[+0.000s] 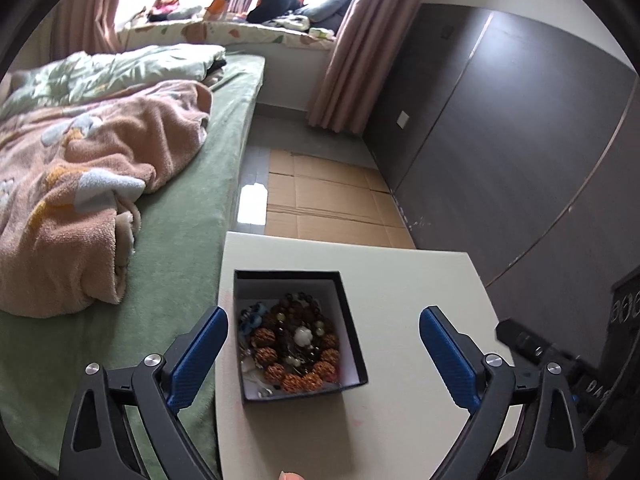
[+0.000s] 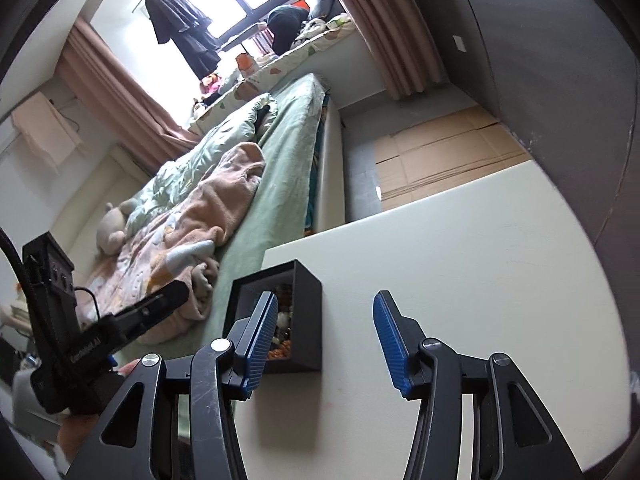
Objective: Organize jewelry
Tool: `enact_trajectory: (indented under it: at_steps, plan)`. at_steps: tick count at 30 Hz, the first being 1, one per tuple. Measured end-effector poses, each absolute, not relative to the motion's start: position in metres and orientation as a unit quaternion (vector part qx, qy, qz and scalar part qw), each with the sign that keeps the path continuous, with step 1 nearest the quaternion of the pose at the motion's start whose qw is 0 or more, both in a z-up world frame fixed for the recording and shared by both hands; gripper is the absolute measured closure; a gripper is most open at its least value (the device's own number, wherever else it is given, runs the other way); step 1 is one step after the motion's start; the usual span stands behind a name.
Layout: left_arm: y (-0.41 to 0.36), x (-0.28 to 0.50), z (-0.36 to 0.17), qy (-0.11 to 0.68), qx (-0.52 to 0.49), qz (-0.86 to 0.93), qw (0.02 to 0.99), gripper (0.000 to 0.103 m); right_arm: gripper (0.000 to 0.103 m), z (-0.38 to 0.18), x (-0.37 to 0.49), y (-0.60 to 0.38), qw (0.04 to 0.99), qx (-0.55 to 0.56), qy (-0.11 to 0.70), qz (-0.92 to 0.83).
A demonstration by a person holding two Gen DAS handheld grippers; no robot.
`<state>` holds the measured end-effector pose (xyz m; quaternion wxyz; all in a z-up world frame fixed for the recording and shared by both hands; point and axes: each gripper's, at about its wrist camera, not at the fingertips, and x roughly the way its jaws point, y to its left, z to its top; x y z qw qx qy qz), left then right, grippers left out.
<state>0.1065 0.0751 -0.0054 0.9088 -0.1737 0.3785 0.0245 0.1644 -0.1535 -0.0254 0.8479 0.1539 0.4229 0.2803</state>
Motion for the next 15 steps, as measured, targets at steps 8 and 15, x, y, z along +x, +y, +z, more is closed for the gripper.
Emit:
enact_trajectory:
  at_steps: [8, 15]
  plan:
    - [0.041, 0.085, 0.003, 0.347, -0.141, 0.038, 0.927, 0.006, 0.03, -0.016, 0.153, -0.178, 0.86, 0.135, 0.417, 0.26]
    - [0.02, 0.063, 0.016, 0.308, -0.116, 0.057, 0.943, 0.001, 0.003, -0.007, 0.136, -0.192, 0.867, 0.118, 0.407, 0.263]
